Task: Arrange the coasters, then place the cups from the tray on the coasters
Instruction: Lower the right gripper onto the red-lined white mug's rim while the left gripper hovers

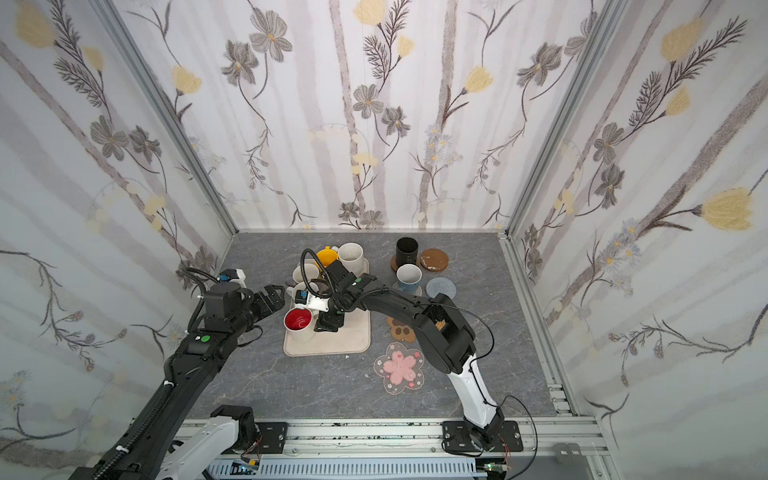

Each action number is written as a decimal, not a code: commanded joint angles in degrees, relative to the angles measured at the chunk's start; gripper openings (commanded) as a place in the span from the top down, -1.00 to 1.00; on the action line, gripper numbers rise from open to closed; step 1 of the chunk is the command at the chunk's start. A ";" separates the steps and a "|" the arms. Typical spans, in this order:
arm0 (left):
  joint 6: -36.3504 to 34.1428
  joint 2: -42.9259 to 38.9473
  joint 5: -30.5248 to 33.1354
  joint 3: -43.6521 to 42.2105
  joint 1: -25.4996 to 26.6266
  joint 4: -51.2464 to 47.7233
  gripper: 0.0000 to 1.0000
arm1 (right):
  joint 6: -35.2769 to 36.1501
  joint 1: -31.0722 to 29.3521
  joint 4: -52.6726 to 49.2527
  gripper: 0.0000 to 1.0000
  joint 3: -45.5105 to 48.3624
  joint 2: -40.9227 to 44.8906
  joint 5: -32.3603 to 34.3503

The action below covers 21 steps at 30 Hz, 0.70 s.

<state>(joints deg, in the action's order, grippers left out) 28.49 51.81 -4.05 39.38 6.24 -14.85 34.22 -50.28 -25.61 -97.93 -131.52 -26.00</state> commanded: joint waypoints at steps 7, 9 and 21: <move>-0.52 0.72 1.17 -0.29 -0.09 0.61 -1.00 | 1.55 0.18 4.19 -0.57 -0.51 -2.00 -0.11; -0.54 0.90 1.16 -0.21 -0.09 0.57 -1.00 | 1.69 0.18 4.80 -0.57 -0.51 -2.26 0.33; -0.64 1.74 1.05 -0.18 -0.10 0.61 -1.00 | 1.81 -0.08 5.05 -0.54 -2.62 -4.17 0.77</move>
<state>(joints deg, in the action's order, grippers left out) 28.45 53.34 -3.42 39.20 6.20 -14.85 35.03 -50.19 -22.15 -99.94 -135.44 -24.88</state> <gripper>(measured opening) 0.997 0.775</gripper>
